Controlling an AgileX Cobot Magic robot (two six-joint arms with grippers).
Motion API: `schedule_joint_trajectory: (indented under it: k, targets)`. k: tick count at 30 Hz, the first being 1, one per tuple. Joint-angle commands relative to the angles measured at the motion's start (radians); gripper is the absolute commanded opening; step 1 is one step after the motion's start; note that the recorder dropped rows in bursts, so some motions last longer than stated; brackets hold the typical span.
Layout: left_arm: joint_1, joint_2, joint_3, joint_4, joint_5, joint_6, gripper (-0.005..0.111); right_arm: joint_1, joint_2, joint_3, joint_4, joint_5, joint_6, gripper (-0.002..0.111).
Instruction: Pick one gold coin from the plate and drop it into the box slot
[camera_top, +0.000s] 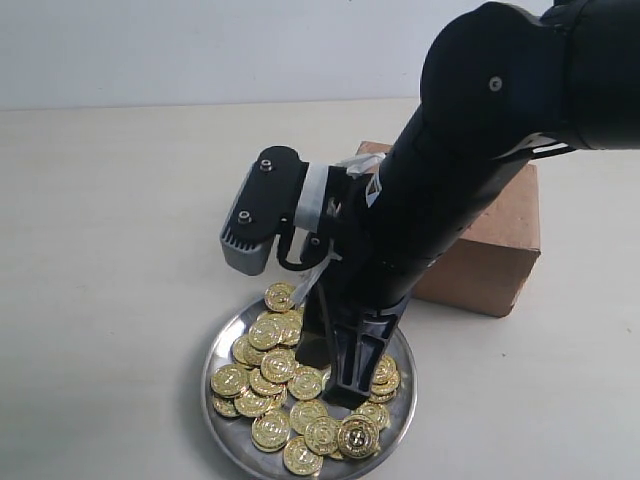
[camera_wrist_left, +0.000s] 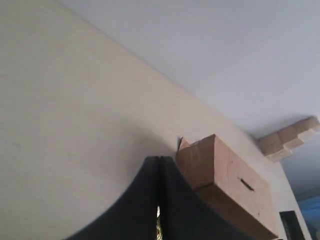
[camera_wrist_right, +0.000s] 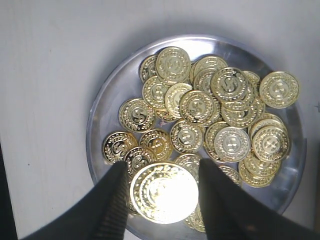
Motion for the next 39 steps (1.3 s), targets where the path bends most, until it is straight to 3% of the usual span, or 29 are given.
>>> schedule_joint_trajectory:
  k: [1, 3, 5, 7, 15, 22, 26, 31, 39]
  targets:
    - [-0.009, 0.136, -0.05, -0.066, 0.056, 0.094, 0.014, 0.002, -0.012, -0.002, -0.003, -0.002, -0.024, 0.026]
    - [-0.009, 0.186, -0.073, -0.107, 0.079, 0.152, 0.026, 0.002, -0.012, -0.002, -0.003, -0.003, -0.024, 0.026]
    - [-0.009, 0.239, -0.103, -0.153, 0.114, 0.231, 0.05, 0.002, -0.014, -0.002, -0.003, -0.003, -0.024, 0.026]
    - [-0.009, 0.28, -0.124, -0.221, 0.13, 0.305, 0.064, 0.002, -0.014, -0.002, -0.003, -0.003, -0.024, 0.026]
    - [-0.009, 0.459, -0.197, -0.351, 0.295, 0.515, 0.061, 0.002, -0.014, -0.002, -0.003, -0.003, -0.034, 0.026]
    - [-0.009, 0.662, -0.261, -0.521, 0.577, 0.846, 0.061, 0.002, -0.014, -0.002, -0.003, -0.045, -0.044, 0.026]
    - [-0.009, 0.777, -0.271, -0.623, 0.65, 0.992, 0.061, 0.002, -0.014, -0.002, -0.003, -0.061, -0.048, 0.026]
    - [-0.009, 0.912, -0.271, -0.751, 0.75, 1.107, 0.061, 0.002, -0.014, -0.002, -0.003, -0.063, -0.05, 0.026]
    - [-0.009, 1.077, -0.275, -0.884, 0.828, 1.126, 0.061, 0.002, -0.014, -0.002, -0.003, -0.128, -0.05, 0.026]
